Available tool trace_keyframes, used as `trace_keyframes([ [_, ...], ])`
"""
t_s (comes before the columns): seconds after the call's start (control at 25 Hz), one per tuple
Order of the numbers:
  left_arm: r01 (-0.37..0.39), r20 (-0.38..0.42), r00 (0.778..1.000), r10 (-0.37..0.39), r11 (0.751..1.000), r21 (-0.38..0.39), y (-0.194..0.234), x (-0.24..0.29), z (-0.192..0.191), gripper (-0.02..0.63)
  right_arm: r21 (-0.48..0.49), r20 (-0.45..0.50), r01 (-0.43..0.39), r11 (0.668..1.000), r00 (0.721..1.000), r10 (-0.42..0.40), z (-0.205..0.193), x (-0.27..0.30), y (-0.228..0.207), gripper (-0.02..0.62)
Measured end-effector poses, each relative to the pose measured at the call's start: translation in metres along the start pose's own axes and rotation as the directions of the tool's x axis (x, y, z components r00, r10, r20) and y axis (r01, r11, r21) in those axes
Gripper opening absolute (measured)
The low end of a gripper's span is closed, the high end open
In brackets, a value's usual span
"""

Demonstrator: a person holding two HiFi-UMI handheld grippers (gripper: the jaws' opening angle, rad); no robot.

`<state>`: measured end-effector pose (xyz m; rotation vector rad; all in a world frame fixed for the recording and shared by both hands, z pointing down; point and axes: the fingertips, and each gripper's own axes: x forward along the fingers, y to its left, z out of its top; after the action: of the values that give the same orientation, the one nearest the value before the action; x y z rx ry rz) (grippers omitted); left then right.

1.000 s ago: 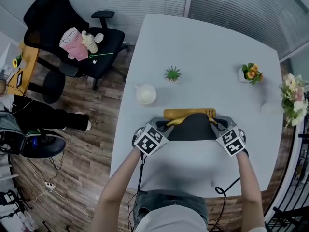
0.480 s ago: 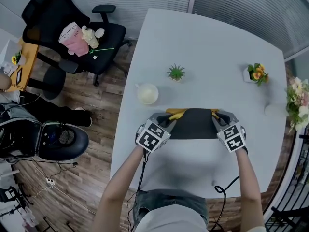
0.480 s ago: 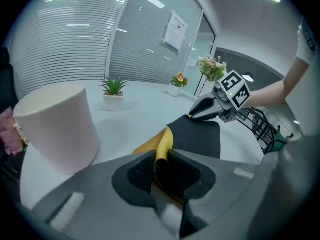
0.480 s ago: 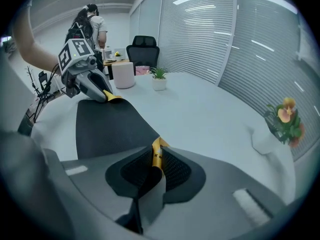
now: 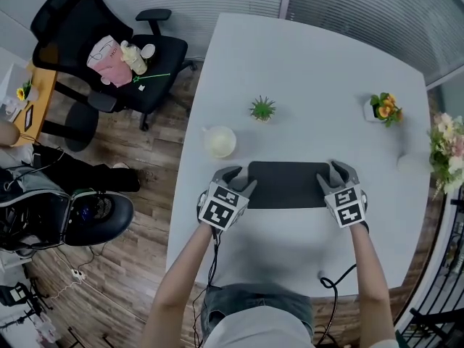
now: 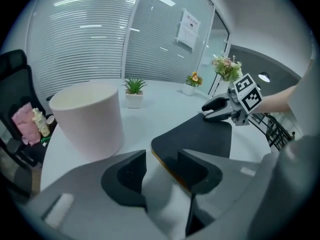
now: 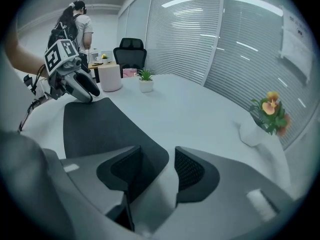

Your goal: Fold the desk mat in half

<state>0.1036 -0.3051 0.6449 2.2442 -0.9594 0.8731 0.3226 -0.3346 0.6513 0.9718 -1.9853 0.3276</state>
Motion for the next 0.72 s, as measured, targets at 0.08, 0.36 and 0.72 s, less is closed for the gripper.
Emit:
trace_keyframes([
  [0.08, 0.003, 0.033, 0.999, -0.002, 0.999, -0.046, -0.001, -0.009, 0.004, 0.196, 0.016, 0.043, 0.000, 1.000, 0.999, 0.000, 0.007, -0.003, 0.002, 0.300],
  [0.36, -0.080, 0.224, 0.969, 0.100, 0.992, -0.097, -0.001, -0.057, 0.041, 0.196, 0.145, 0.242, 0.063, 0.987, 0.966, -0.097, 0.048, -0.038, 0.002, 0.300],
  [0.72, -0.204, 0.431, 0.872, 0.232, 0.973, -0.111, -0.011, -0.127, 0.085, 0.195, 0.249, 0.437, 0.135, 0.959, 0.868, -0.235, 0.091, -0.116, 0.008, 0.264],
])
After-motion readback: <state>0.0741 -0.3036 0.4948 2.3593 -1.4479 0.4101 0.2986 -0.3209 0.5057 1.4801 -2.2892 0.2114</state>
